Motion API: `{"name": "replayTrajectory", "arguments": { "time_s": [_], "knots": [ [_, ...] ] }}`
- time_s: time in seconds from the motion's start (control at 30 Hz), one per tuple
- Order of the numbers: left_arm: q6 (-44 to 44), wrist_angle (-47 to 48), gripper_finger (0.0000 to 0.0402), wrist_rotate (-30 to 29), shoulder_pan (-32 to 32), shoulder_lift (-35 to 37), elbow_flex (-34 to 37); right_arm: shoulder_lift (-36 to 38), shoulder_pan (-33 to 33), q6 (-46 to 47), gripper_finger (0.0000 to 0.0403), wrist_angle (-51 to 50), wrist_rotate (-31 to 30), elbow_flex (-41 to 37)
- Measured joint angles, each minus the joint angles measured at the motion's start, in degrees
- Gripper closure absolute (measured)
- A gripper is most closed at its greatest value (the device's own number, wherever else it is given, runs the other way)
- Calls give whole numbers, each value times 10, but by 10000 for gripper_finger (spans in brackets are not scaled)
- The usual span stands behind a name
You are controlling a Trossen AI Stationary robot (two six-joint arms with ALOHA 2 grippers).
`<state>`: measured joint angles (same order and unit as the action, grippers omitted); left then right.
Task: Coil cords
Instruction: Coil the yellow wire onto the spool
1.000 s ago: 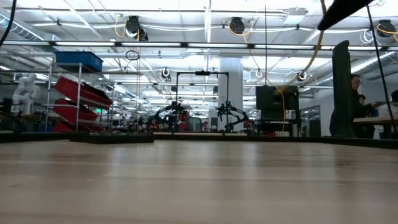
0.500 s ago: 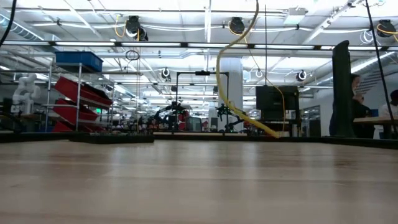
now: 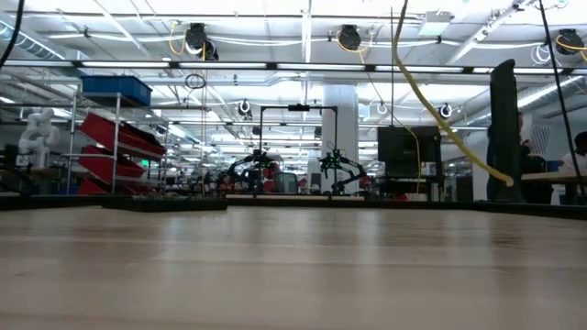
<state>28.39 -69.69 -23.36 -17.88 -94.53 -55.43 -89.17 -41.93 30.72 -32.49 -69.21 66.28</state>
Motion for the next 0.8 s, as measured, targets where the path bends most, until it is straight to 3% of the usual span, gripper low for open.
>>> {"name": "replayTrajectory", "arguments": {
  "time_s": [0.2, 0.4, 0.63, 0.7, 0.8],
  "knots": [
    [-70, 31, 400, 100, -4, 33, 0, 44, 0, -158, 217, 120, 99, 0],
    [-87, 153, 400, 149, -19, 100, 0, 95, -4, -224, 214, 179, 286, 0],
    [-177, 286, 400, 214, -25, 185, 0, 101, 3, -280, 215, 227, 310, 0],
    [-188, 301, 400, 232, -26, 201, 0, 91, 21, -288, 215, 244, 348, 0],
    [-124, 327, 400, 234, -38, 214, 0, 65, 49, -304, 215, 300, 428, 0]
  ]
}}
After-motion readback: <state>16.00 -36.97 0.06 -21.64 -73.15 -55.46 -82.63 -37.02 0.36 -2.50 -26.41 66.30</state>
